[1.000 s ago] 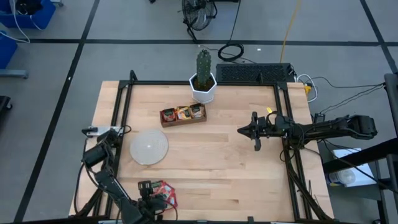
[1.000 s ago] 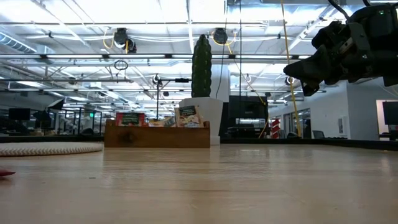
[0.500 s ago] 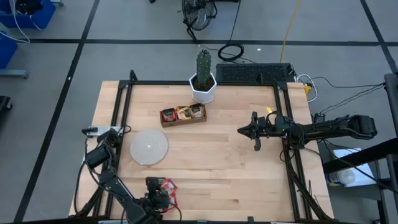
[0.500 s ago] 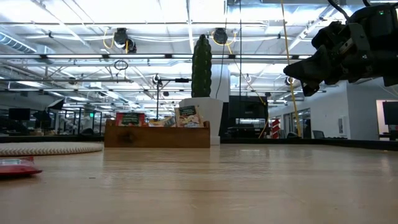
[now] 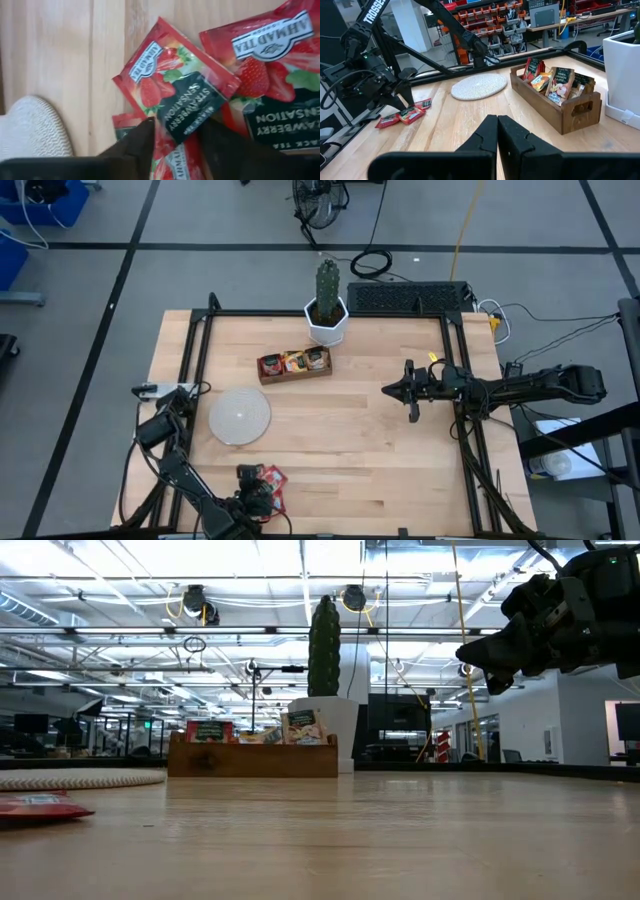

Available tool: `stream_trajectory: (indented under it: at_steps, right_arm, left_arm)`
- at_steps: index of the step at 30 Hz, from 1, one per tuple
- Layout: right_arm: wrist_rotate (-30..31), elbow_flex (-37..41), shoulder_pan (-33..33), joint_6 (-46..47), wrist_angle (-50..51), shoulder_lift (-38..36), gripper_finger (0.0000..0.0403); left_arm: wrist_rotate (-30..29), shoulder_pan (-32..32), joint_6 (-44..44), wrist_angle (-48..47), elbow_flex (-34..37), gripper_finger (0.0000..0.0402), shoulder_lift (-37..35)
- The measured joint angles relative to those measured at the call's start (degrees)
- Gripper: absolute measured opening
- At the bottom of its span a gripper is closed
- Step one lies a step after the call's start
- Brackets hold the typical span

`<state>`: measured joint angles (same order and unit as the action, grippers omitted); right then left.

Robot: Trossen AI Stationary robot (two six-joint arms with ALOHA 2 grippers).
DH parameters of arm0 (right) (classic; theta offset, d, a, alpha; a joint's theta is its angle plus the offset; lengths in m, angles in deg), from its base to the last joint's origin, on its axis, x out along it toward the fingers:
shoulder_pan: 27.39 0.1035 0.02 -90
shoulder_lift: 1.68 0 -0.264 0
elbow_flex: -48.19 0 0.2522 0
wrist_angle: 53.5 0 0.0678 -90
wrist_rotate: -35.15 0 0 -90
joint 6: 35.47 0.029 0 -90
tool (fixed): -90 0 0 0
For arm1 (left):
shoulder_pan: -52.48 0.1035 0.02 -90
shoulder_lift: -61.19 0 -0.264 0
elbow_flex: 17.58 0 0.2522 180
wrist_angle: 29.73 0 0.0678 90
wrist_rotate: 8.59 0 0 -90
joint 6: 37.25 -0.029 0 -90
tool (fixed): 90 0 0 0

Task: Pick & Place Tea
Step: Put the red tea bag into the left section of the wooden organizer

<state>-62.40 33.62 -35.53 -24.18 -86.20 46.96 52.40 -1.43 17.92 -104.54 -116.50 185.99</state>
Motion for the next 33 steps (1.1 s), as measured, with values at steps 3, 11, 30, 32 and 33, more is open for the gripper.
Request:
stream_trajectory:
  at_steps: [3, 11, 30, 32, 33]
  right_arm:
    - [0.0, 0.0, 0.0, 0.0, 0.0, 0.0, 0.0]
    - [0.0, 0.0, 0.0, 0.0, 0.0, 0.0, 0.0]
    - [0.0, 0.0, 0.0, 0.0, 0.0, 0.0, 0.0]
    - [0.0, 0.0, 0.0, 0.0, 0.0, 0.0, 0.0]
    - [0.0, 0.0, 0.0, 0.0, 0.0, 0.0, 0.0]
  left_arm:
    - [0.0, 0.0, 0.3, 1.3, 0.3, 0.0105, 0.0]
    - [4.0, 1.2, -0.1, 1.2, 0.1, 0.0006, -0.1]
    - [3.9, 14.7, 1.4, -17.1, -2.0, 0.0001, -23.5]
    - [3.7, 18.2, 4.2, -19.3, -2.0, 0.0001, -26.4]
    - [3.6, 19.9, 4.1, -20.0, -1.9, 0.0001, -27.6]
